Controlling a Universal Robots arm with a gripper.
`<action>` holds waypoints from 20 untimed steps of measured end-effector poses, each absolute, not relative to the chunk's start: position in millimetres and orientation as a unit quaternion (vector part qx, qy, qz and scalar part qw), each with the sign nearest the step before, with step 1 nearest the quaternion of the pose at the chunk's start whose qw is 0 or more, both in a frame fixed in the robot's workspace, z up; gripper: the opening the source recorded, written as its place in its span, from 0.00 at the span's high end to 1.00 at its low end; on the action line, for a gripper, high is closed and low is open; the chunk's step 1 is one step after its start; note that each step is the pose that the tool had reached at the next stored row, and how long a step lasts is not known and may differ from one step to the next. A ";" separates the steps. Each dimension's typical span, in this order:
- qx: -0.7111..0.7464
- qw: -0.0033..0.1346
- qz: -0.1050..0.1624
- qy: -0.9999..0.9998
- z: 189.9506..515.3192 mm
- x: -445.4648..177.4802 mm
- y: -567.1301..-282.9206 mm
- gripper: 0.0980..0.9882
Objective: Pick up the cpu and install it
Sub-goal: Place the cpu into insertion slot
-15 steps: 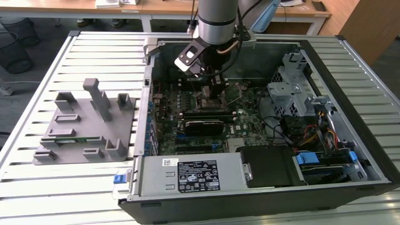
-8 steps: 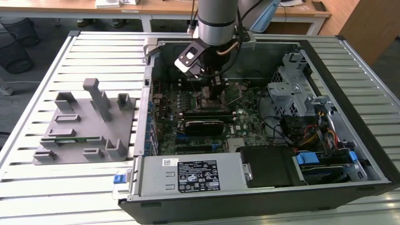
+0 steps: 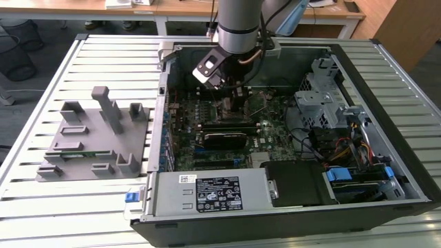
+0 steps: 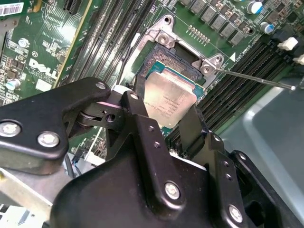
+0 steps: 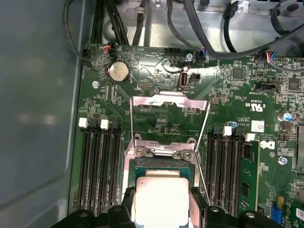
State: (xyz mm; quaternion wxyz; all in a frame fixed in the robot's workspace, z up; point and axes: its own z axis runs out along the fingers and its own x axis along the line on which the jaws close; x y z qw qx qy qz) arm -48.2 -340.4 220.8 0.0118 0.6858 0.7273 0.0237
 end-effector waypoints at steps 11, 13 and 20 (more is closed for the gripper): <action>0.686 0.012 0.024 0.727 212.9 -48.6 -340.4 0.52; 0.687 0.012 0.024 0.726 211.4 -48.9 -340.4 0.52; 0.692 0.012 0.024 0.721 206.3 -49.3 -340.4 0.52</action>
